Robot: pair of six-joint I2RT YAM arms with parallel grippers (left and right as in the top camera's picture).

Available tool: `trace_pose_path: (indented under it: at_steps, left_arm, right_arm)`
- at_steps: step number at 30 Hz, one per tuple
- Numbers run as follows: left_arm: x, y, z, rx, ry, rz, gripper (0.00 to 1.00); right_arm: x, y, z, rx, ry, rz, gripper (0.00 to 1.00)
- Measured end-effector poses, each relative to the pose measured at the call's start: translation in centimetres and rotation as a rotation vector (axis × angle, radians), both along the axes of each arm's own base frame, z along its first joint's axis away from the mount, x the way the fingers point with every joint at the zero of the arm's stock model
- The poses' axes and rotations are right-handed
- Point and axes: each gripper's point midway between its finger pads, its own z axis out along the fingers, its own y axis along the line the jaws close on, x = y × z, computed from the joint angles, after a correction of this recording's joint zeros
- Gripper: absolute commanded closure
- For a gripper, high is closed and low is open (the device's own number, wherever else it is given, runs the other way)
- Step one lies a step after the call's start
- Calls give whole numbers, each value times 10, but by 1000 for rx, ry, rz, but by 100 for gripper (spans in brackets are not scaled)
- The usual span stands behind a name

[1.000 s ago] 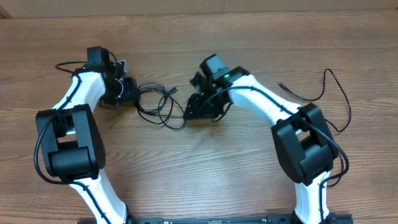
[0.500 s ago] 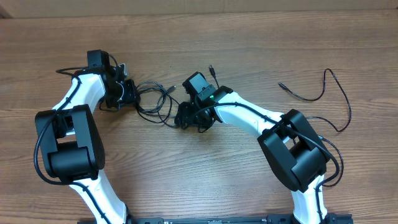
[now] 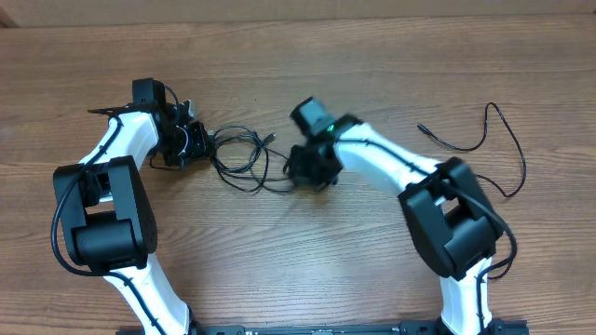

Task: Untangle cables

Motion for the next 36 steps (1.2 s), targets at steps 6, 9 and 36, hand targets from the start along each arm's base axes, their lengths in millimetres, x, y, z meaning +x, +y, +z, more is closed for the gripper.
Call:
trace_pose_path:
  at_steps: [6,9,36]
  left_arm:
    - [3,-2,0,-17,-1,37,75]
    - [7,-1,0,-19,-7,66,71]
    - [4,-31,20,-163,-14,10,7]
  right_arm:
    - [22,-31,47,-49,13,15,96]
    - [22,-39,55,-85,-3,68,96]
    - [79,-74,124,-362,-351,364,96]
